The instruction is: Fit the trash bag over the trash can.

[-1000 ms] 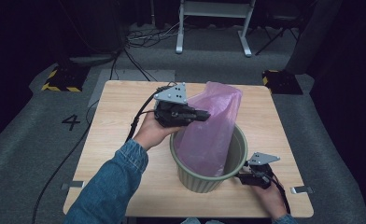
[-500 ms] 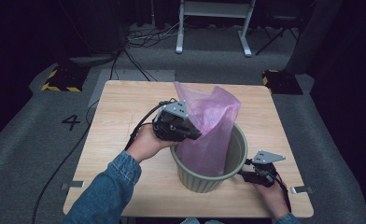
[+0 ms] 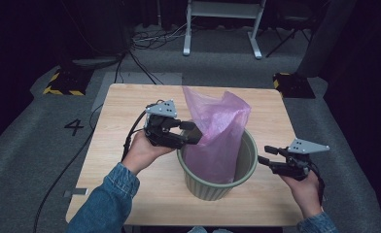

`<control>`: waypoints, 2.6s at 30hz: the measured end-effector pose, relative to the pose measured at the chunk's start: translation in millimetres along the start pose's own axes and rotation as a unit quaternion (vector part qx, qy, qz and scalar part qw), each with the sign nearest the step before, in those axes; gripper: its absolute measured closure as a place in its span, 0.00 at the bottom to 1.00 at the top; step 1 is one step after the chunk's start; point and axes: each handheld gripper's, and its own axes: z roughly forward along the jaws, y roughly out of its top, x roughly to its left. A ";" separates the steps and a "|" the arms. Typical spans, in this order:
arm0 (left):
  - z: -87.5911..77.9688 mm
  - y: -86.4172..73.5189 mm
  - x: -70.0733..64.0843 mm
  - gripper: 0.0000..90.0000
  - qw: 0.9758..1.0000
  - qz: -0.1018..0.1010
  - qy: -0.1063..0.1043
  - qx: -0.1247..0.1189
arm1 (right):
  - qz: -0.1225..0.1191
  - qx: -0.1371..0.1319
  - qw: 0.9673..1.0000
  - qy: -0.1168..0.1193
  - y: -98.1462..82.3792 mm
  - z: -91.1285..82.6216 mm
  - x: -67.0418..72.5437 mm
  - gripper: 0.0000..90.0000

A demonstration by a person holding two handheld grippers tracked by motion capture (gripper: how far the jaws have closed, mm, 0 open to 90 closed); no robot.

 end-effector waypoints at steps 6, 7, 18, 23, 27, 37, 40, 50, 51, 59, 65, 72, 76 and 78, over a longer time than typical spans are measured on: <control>-2.2 2.4 9.4 0.45 1.000 -0.006 0.014 -0.018 | 0.001 -0.009 1.000 0.015 29.4 -5.8 -7.4 0.50; -3.6 1.9 12.7 0.44 1.000 -0.009 0.017 -0.021 | 0.000 -0.010 1.000 0.017 33.5 -5.5 -8.1 0.50; 8.2 3.7 11.3 0.39 1.000 0.009 0.011 -0.023 | -0.018 -0.018 0.999 0.038 87.8 -0.5 -10.1 0.46; 4.3 2.9 11.7 0.41 0.999 0.019 0.009 -0.043 | -0.026 -0.022 0.998 0.044 102.3 8.5 -7.5 0.44; 1.7 2.6 14.8 0.41 0.999 0.012 0.012 -0.050 | -0.016 -0.024 0.998 0.057 109.6 15.8 -9.9 0.43; 5.2 4.1 12.5 0.41 0.998 0.020 -0.007 -0.056 | 0.012 -0.031 0.994 0.100 132.9 31.8 -6.9 0.55; 5.3 4.8 10.5 0.43 0.998 0.023 -0.008 -0.054 | -0.001 -0.027 0.994 0.109 136.1 33.6 -1.1 0.67; 8.8 14.2 6.1 0.43 0.998 0.037 0.010 -0.043 | -0.058 -0.013 0.987 0.147 142.9 30.5 26.9 0.93; 9.8 15.8 5.8 0.43 0.998 0.038 0.011 -0.043 | -0.063 -0.012 0.986 0.152 143.0 30.1 29.8 0.94; 30.7 26.5 11.6 0.43 0.999 0.033 0.023 -0.014 | -0.084 -0.006 0.982 0.169 143.8 32.8 45.4 0.92; 32.2 24.6 13.6 0.44 0.999 0.032 0.019 -0.008 | -0.079 -0.061 0.991 0.094 148.0 19.6 33.7 0.56; 26.1 21.0 11.2 0.44 0.999 0.032 0.017 -0.014 | -0.049 -0.064 0.995 0.061 152.0 31.8 9.3 0.43; 24.8 19.5 8.3 0.44 0.999 0.036 0.015 -0.012 | -0.044 -0.034 0.995 0.086 150.4 46.3 10.5 0.63; 23.9 19.4 5.8 0.44 0.999 0.040 0.012 -0.012 | -0.058 -0.024 0.993 0.101 150.0 48.0 16.0 0.77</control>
